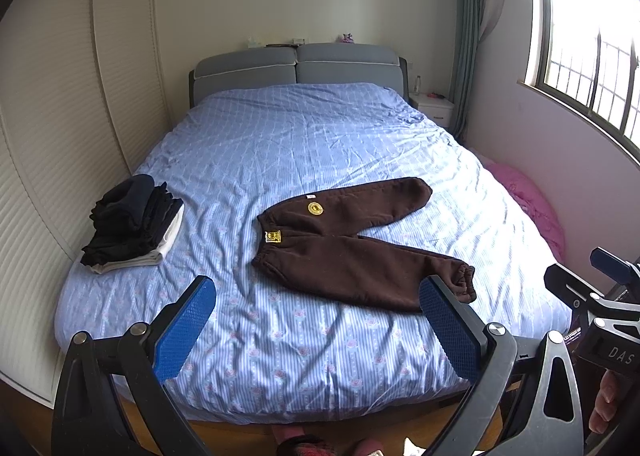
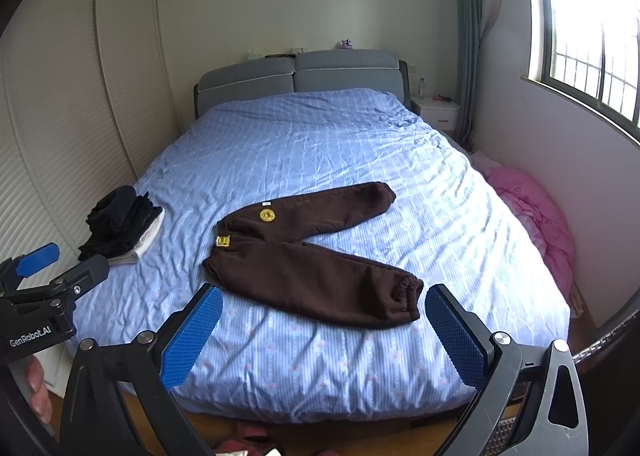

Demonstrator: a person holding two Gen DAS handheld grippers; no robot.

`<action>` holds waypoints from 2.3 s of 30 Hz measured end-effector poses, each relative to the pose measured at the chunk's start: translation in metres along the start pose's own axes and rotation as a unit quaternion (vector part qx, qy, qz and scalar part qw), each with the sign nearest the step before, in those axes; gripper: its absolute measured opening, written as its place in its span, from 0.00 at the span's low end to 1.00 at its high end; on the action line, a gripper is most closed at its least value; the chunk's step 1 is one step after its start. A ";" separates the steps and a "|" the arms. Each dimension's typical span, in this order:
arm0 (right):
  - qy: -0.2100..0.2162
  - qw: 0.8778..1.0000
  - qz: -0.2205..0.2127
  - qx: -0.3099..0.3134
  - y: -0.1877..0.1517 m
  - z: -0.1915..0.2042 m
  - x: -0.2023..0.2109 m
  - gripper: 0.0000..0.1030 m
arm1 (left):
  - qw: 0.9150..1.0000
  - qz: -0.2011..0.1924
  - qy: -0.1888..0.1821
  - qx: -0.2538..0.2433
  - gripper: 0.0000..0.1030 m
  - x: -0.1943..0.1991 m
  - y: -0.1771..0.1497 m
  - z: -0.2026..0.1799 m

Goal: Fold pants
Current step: 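Move both grippers toward the brown pants lying on the bed, then grasp the pant leg cuff with the right gripper while the left gripper grasps the other cuff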

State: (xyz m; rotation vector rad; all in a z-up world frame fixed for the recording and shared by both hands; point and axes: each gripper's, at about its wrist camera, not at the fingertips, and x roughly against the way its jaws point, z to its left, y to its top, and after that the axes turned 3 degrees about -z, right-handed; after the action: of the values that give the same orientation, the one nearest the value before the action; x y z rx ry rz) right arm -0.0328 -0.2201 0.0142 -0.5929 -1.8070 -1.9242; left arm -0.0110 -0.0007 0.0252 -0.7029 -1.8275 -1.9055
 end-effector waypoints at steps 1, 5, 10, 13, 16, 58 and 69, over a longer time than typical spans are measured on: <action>0.001 1.000 -0.001 0.000 0.000 0.000 0.001 1.00 | 1.000 0.000 0.000 0.001 1.00 0.000 0.000 0.000; 0.003 1.000 -0.004 0.002 0.002 0.002 0.002 1.00 | 1.000 -0.001 0.000 0.007 1.00 0.001 0.003 0.000; 0.006 1.000 -0.005 0.004 0.002 0.002 0.003 1.00 | 1.000 -0.002 0.001 0.013 1.00 0.001 0.002 0.003; 0.007 1.000 -0.005 0.006 0.003 0.004 0.003 1.00 | 1.000 -0.002 0.001 0.015 1.00 0.001 0.000 0.005; 0.008 1.000 -0.006 0.007 0.004 0.005 0.005 1.00 | 1.000 -0.003 0.003 0.014 1.00 0.001 0.000 0.004; -0.003 1.000 0.025 0.002 0.016 0.033 -0.043 1.00 | 1.000 0.024 -0.004 0.016 1.00 -0.054 0.014 0.045; -0.051 0.993 0.090 -0.058 0.015 0.068 -0.157 0.99 | 0.993 0.111 -0.037 0.003 1.00 -0.199 0.024 0.100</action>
State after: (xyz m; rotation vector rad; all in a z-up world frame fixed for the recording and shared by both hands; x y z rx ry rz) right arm 0.1048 -0.1497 -0.0606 -0.8770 -1.6454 -1.9157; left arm 0.1684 0.0875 -0.0759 -0.9442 -1.7167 -1.7509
